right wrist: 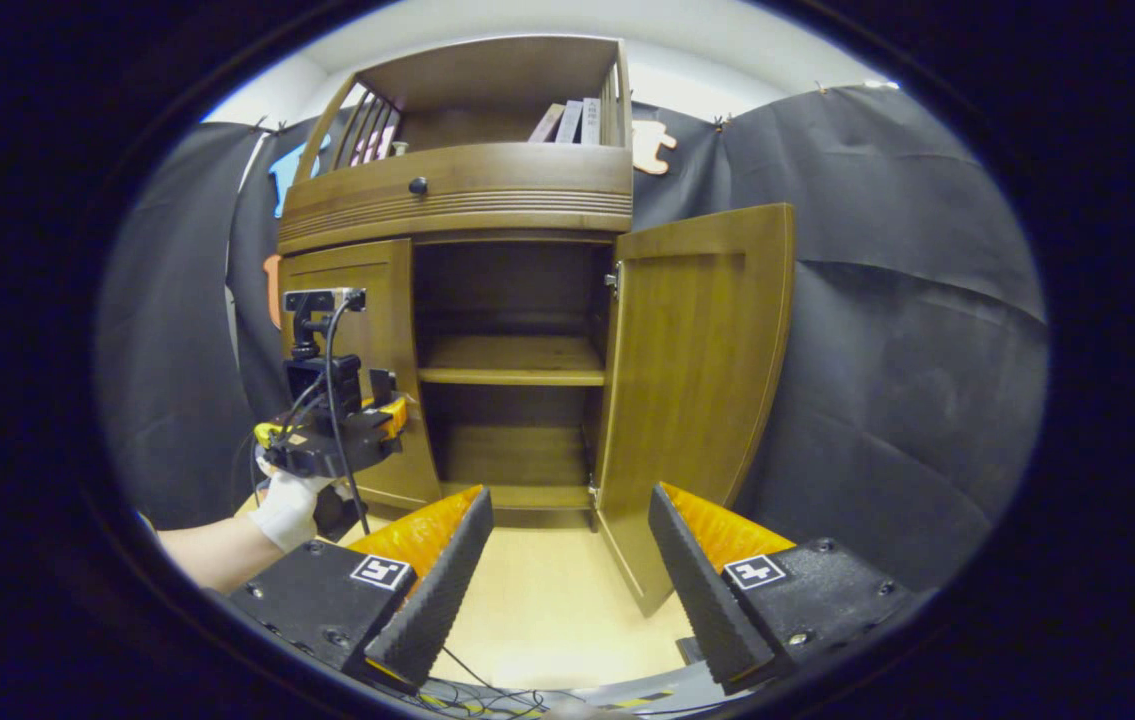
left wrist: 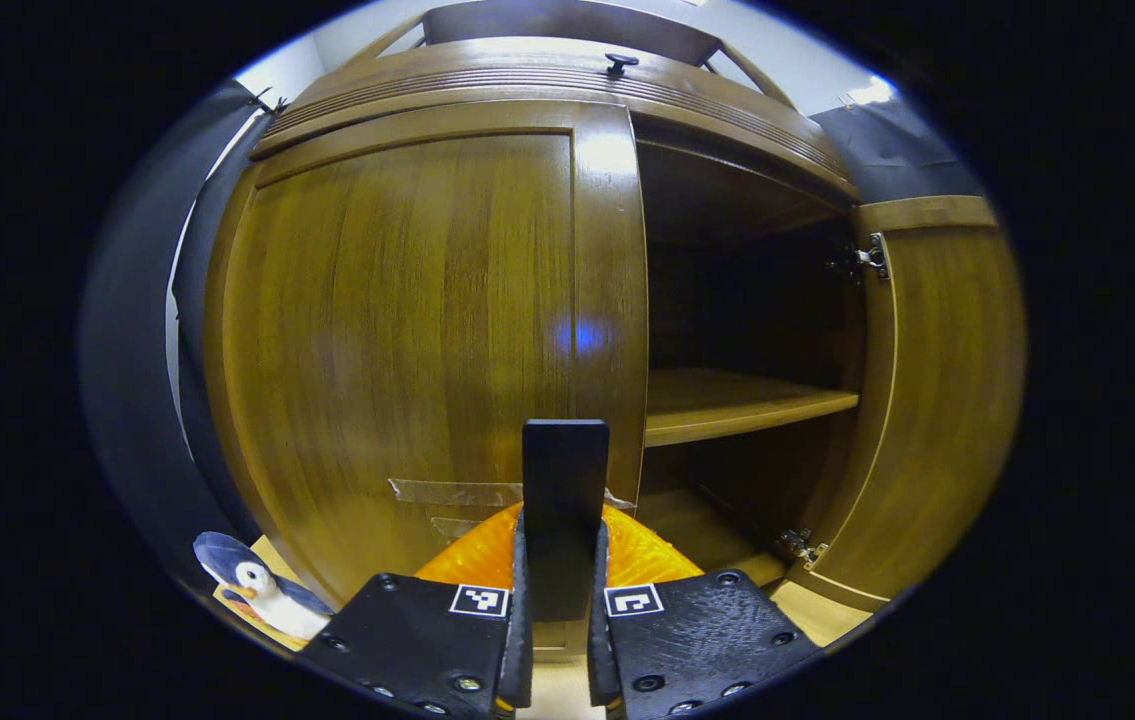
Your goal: Open the right door of the double-door shoe cabinet with the right hand, and open the left door with the left hand.
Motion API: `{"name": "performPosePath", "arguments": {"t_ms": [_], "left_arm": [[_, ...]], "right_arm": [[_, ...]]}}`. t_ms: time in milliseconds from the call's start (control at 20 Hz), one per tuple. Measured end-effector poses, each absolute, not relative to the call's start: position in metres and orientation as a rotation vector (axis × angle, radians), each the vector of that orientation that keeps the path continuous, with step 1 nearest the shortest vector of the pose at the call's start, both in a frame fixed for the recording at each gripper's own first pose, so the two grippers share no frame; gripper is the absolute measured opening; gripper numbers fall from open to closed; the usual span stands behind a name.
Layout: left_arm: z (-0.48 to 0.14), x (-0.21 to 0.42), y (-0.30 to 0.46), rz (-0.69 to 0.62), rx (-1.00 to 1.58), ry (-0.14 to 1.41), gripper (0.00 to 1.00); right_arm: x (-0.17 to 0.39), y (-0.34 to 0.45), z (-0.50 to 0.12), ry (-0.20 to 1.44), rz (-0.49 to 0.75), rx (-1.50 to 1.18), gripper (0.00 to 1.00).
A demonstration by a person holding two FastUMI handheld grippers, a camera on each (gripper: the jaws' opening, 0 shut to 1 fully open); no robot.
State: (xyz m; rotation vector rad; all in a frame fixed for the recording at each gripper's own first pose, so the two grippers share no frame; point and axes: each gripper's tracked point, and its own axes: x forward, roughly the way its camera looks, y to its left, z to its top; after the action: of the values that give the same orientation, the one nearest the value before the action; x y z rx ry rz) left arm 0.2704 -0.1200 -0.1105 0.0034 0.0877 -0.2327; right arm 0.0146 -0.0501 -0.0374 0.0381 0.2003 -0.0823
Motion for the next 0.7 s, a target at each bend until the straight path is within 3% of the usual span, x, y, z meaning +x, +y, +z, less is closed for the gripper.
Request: {"name": "performPosePath", "arguments": {"t_ms": [700], "left_arm": [[-0.111, 0.179, -0.072, -0.245, -0.004, 0.098, 0.21]], "right_arm": [[-0.015, -0.02, -0.057, 0.245, 0.02, 0.053, 0.99]]}}
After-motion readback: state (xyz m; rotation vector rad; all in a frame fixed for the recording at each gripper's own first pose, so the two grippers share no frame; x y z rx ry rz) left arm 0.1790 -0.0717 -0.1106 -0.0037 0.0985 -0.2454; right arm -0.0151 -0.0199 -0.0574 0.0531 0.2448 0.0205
